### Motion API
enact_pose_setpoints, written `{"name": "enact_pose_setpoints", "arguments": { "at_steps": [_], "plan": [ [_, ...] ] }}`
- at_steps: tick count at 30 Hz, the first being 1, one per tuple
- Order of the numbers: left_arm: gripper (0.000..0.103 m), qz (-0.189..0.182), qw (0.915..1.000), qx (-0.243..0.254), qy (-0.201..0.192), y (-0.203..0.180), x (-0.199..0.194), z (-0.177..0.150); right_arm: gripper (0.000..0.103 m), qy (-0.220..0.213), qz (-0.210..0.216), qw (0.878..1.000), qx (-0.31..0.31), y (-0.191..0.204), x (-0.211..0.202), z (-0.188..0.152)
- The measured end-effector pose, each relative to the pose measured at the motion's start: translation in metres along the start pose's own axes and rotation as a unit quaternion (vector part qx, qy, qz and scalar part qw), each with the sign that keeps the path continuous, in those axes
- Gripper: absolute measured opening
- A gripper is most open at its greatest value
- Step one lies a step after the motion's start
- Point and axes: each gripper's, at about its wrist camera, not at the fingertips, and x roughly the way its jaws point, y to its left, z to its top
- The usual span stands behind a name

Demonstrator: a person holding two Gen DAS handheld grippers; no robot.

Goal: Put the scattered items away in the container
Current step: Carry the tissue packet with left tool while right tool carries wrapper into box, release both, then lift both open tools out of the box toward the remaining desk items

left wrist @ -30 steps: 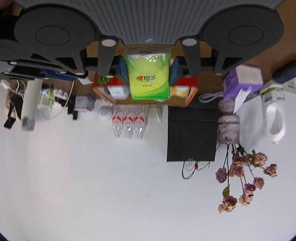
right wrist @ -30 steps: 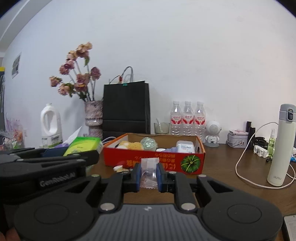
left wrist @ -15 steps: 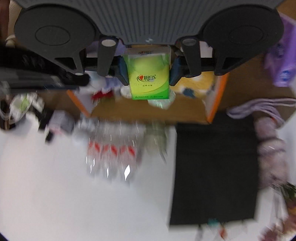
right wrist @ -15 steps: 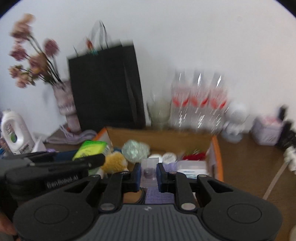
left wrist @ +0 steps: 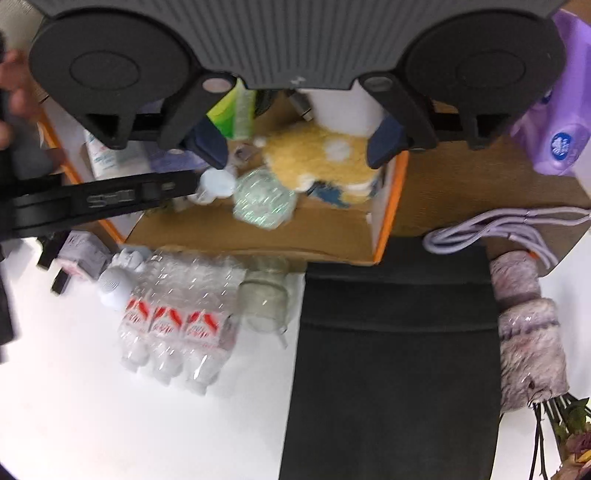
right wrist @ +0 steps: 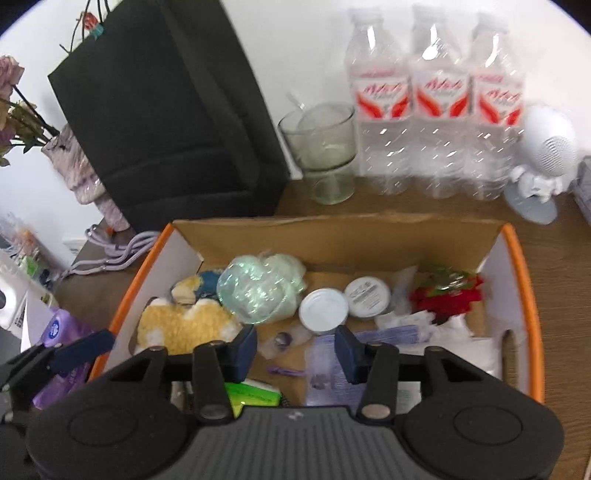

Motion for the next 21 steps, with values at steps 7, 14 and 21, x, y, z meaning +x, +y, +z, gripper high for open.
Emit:
{"name": "enact_pose_setpoints", "arguments": {
  "at_steps": [7,14,21],
  "plan": [
    [0.103,0.054,0.9976,0.023,0.035,-0.011,-0.007,-0.002,0.072,0.032,-0.067,0.997,-0.017,-0.019,-0.031,-0.018],
    [0.103,0.082,0.9940,0.005,-0.072,-0.018,-0.065,-0.017,0.080,-0.017,-0.087,0.996,-0.012,-0.015,-0.081,-0.041],
    [0.103,0.044,0.9783,0.016,-0.202,-0.031,-0.120,-0.066,0.079,-0.213,-0.063,0.971,-0.089,0.018,-0.136,-0.116]
  ]
}}
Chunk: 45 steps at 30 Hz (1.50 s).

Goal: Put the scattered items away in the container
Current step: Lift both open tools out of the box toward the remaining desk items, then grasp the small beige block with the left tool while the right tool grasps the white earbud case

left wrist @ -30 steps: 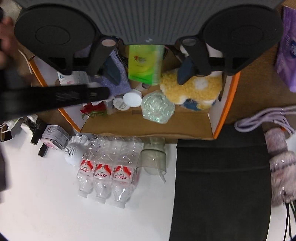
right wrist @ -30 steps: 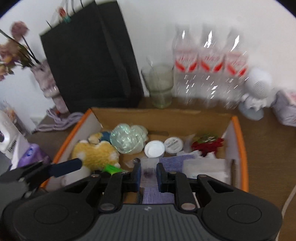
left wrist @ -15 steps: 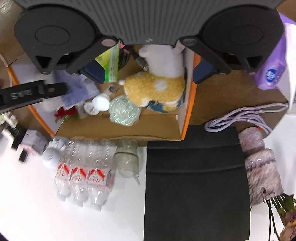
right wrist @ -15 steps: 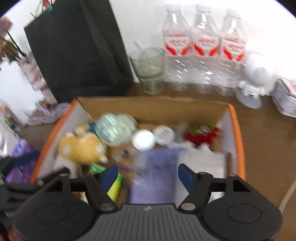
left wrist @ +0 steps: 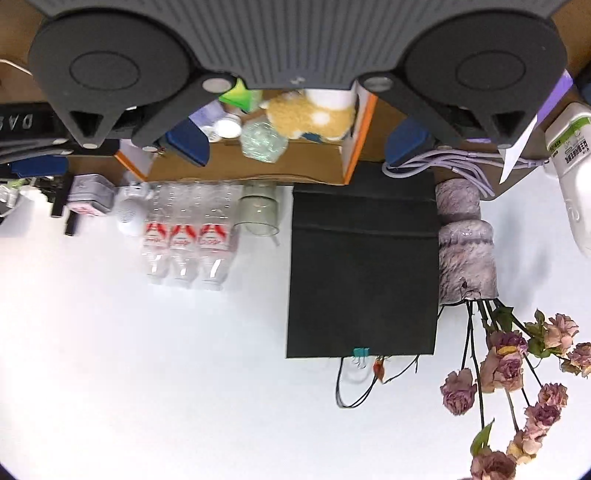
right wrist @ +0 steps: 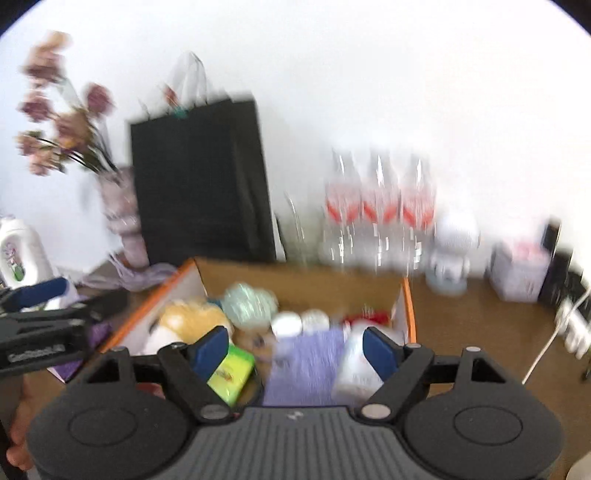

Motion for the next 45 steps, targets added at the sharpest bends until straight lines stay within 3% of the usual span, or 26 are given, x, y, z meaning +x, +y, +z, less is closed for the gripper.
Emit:
{"name": "enact_pose_setpoints", "arguments": {
  "at_steps": [5,10,13,16,20,24,25,28,34,36,37,39,43,45],
  "plan": [
    [0.103,0.020,0.9981,0.010,-0.057,0.000,-0.063,-0.024,0.083,-0.077,-0.018,0.997,0.013,0.025,-0.050,-0.032],
    [0.103,0.031,0.9971,0.011,-0.068,0.002,-0.154,-0.084,0.087,-0.107,-0.044,0.993,0.018,0.054,-0.117,-0.101],
    [0.103,0.040,0.9981,0.015,-0.043,0.004,-0.198,-0.128,0.087,-0.097,-0.036,0.993,0.055,0.062,-0.159,-0.149],
    [0.103,0.033,0.9993,0.018,-0.002,0.008,-0.218,-0.153,0.087,-0.075,-0.017,0.996,0.044,0.071,-0.186,-0.184],
    [0.103,0.012,0.9998,-0.002,0.017,0.017,-0.195,-0.142,0.086,-0.060,-0.025,0.998,0.018,0.078,-0.191,-0.192],
    [0.086,-0.062,0.9958,-0.003,0.067,0.019,-0.126,-0.112,0.085,-0.072,-0.041,0.996,0.017,0.070,-0.177,-0.168],
    [0.077,-0.067,0.9945,-0.005,0.081,0.018,-0.103,-0.107,0.085,-0.073,-0.046,0.996,0.017,0.067,-0.175,-0.164],
    [0.068,-0.071,0.9898,0.008,0.123,0.010,-0.040,-0.101,0.085,-0.072,-0.052,0.996,0.022,0.057,-0.164,-0.155],
    [0.074,-0.071,0.9842,0.015,0.161,0.006,0.025,-0.109,0.085,-0.036,-0.054,0.997,0.029,0.049,-0.134,-0.158],
    [0.070,-0.074,0.9829,0.009,0.168,0.007,0.035,-0.110,0.085,-0.025,-0.052,0.998,0.029,0.048,-0.122,-0.158],
    [0.050,-0.072,0.9821,0.006,0.174,0.007,0.039,-0.110,0.085,-0.020,-0.049,0.998,0.031,0.047,-0.116,-0.158],
    [0.031,-0.057,0.9822,0.011,0.178,0.006,0.038,-0.110,0.085,-0.009,-0.042,0.999,0.033,0.047,-0.103,-0.157],
    [0.031,-0.079,0.9798,-0.009,0.183,0.013,-0.001,-0.116,0.084,0.005,-0.023,0.999,0.026,0.055,-0.077,-0.150],
    [0.031,-0.083,0.9821,-0.020,0.168,0.021,-0.030,-0.120,0.084,0.005,-0.014,1.000,0.020,0.060,-0.066,-0.142]
  ]
}}
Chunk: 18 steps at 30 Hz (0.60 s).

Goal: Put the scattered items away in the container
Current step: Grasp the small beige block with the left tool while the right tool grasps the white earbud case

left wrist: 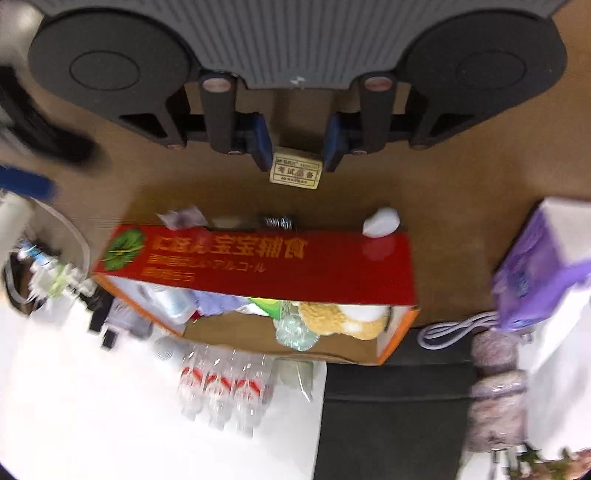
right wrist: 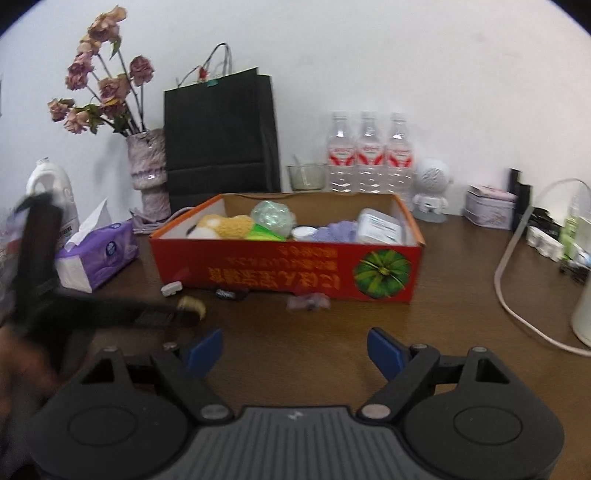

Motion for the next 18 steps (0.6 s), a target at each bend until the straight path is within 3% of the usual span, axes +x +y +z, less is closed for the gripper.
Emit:
{"name": "enact_pose_setpoints", "arguments": {
  "at_steps": [5,7,11,14,18],
  "plan": [
    [0.031,0.061,0.9971,-0.033,-0.031,0.033,-0.043,-0.017,0.076,0.031,0.065,0.997,-0.018,0.028,0.052,0.023],
    [0.031,0.087,0.9941,-0.052,-0.036,0.052,-0.048,-0.018,0.064,0.056,0.076,0.995,-0.022,0.048,0.077,0.029],
    [0.031,0.109,0.9901,-0.073,-0.051,0.079,-0.049,-0.009,0.054,0.069,0.138,0.987,-0.043,0.094,0.115,0.034],
    [0.031,0.108,0.9902,-0.069,-0.055,0.086,-0.045,-0.003,0.051,0.068,0.114,0.987,-0.085,0.123,0.137,0.037],
    [0.031,0.104,0.9909,-0.063,-0.059,0.086,-0.045,-0.002,0.038,0.094,0.087,0.990,-0.066,0.137,0.162,0.041]
  ]
}}
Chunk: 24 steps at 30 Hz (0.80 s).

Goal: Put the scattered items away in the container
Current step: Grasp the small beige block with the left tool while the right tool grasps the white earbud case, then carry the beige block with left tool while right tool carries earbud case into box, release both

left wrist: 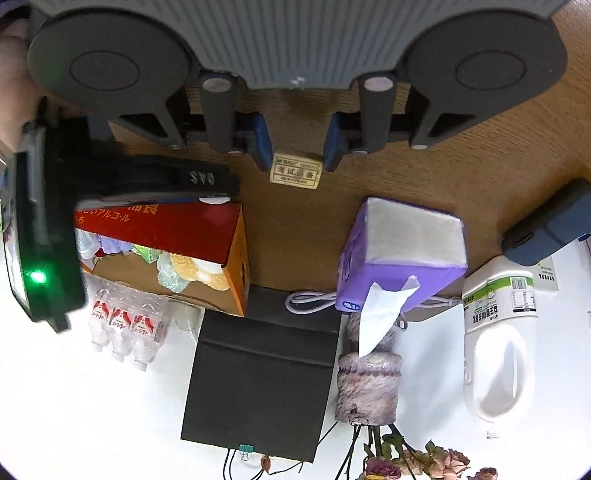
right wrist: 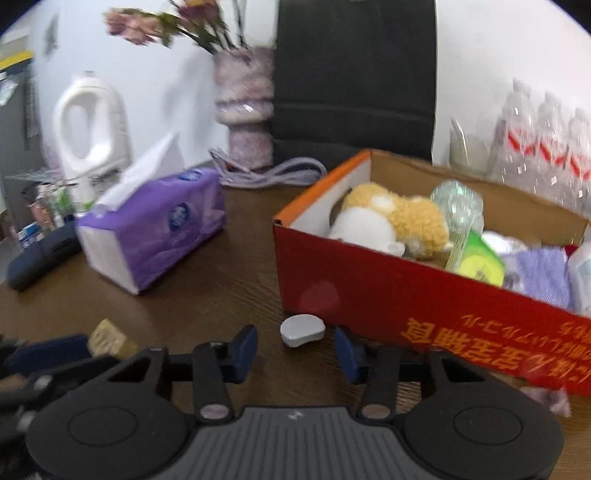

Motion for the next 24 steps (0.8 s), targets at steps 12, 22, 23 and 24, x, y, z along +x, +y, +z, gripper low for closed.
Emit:
{"name": "enact_pose_setpoints", "arguments": {
  "at_steps": [12,22,23,24],
  "plan": [
    [0.031,-0.100,0.9906,0.084,0.039,-0.059,-0.031,-0.043,0.026,-0.018,-0.041,0.999,-0.003,-0.030,-0.102,-0.059],
    [0.037,-0.106,0.9825,0.139,0.064,-0.107,-0.052,-0.076,0.029,-0.004,-0.092,0.995,0.048,-0.061,-0.187,-0.138],
    [0.041,-0.106,0.9819,0.143,0.065,-0.108,-0.053,-0.078,0.031,-0.006,-0.093,0.995,0.046,-0.061,-0.188,-0.139],
    [0.055,-0.110,0.9809,0.146,0.066,-0.109,-0.054,-0.078,0.035,-0.010,-0.090,0.995,0.044,-0.061,-0.191,-0.140]
  ]
}}
